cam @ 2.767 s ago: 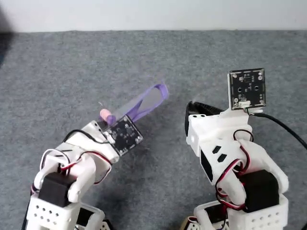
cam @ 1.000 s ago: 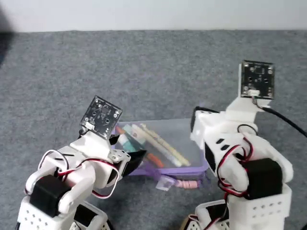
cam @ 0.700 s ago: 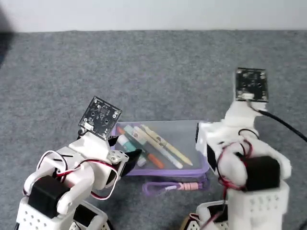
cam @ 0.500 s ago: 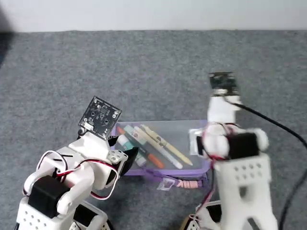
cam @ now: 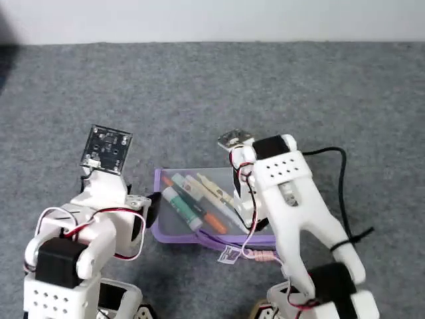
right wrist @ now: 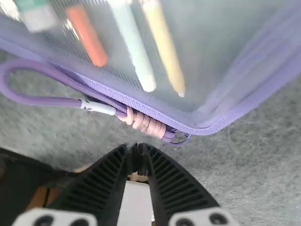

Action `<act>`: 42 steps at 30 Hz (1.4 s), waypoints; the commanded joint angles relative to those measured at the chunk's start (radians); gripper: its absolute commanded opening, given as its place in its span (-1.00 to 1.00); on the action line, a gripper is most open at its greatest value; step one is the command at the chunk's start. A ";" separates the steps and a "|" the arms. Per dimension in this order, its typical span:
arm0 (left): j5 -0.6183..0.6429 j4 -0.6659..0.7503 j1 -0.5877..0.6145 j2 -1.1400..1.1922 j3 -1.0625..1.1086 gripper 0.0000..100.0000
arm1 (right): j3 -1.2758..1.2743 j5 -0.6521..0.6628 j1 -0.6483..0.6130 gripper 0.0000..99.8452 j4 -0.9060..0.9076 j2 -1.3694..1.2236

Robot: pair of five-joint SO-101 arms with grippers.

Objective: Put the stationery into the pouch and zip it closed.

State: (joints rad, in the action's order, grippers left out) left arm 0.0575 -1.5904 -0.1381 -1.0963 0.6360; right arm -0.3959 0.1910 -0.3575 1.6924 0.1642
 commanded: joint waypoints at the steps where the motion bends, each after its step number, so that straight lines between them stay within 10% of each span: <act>1: 0.003 0.002 0.025 -0.008 -0.008 -0.63 | 0.012 0.057 -0.016 -0.98 0.053 -0.041; 23: 0.005 0.038 0.023 -0.008 -0.005 -0.63 | -0.120 0.147 -0.282 -0.78 0.048 -0.136; 42: 0.005 0.064 0.023 -0.008 0.042 -0.63 | -0.295 0.192 -0.219 -0.78 -0.257 0.008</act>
State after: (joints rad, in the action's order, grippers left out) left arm 0.0575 -1.5505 -0.1212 -1.0963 0.6851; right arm -0.6920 0.3475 -0.6229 1.4592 0.1381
